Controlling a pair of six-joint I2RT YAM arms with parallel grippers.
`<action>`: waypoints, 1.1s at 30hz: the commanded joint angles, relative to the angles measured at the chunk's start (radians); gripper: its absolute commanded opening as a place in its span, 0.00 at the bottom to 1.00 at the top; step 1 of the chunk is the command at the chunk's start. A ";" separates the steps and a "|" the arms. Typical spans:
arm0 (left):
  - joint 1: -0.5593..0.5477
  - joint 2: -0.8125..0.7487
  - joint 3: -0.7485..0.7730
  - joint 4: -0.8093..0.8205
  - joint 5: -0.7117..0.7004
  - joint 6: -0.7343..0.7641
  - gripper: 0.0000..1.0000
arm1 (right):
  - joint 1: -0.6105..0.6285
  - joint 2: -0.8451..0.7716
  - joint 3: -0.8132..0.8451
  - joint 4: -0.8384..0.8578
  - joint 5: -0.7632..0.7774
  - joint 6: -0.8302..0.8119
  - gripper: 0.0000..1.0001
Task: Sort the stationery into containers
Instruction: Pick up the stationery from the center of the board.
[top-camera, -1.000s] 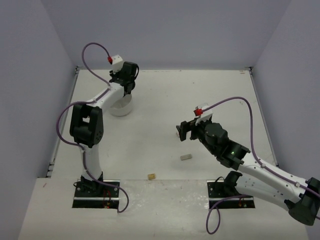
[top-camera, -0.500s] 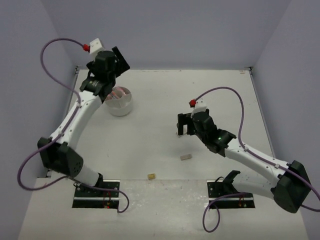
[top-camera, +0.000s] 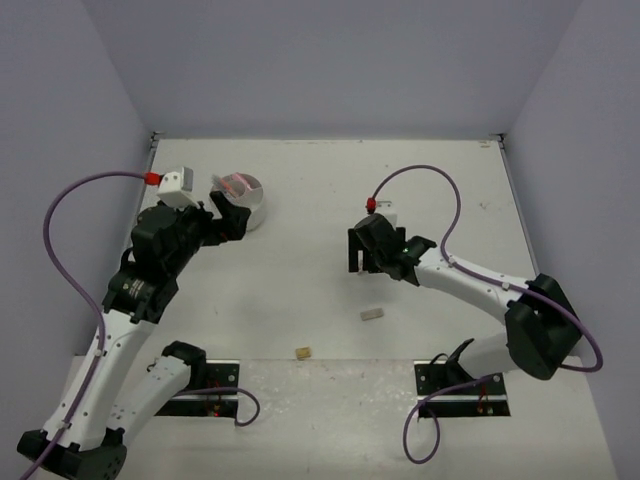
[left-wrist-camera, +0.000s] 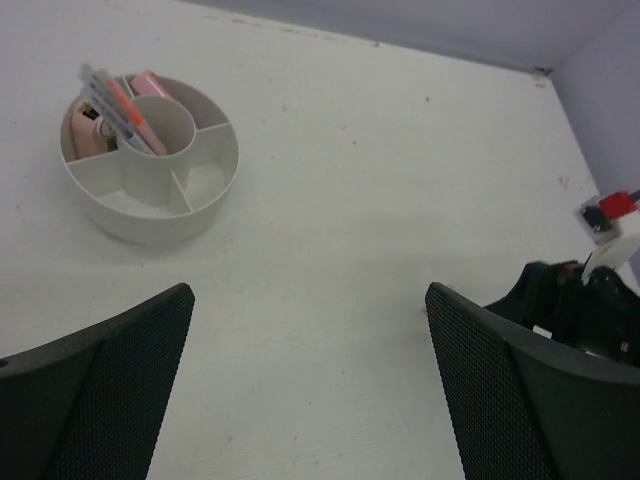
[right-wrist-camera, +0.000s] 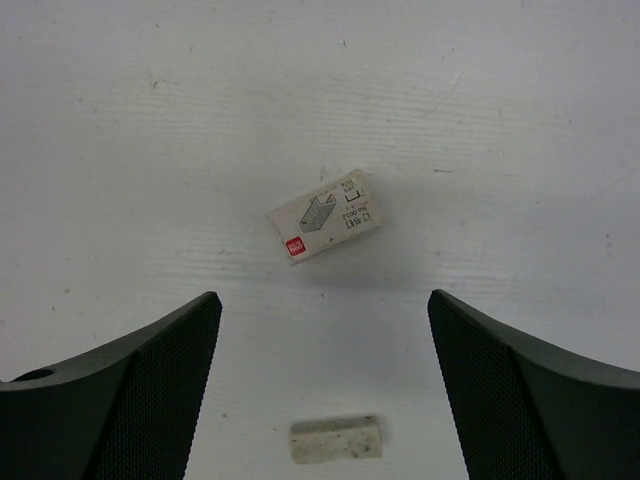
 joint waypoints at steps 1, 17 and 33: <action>0.001 -0.070 -0.127 -0.038 0.058 0.130 1.00 | -0.006 0.044 0.066 -0.051 0.100 0.287 0.76; -0.001 -0.116 -0.207 0.001 0.129 0.134 1.00 | -0.004 0.326 0.263 -0.257 0.151 0.854 0.55; -0.001 -0.104 -0.209 0.004 0.151 0.137 1.00 | -0.003 0.461 0.285 -0.318 0.182 0.944 0.46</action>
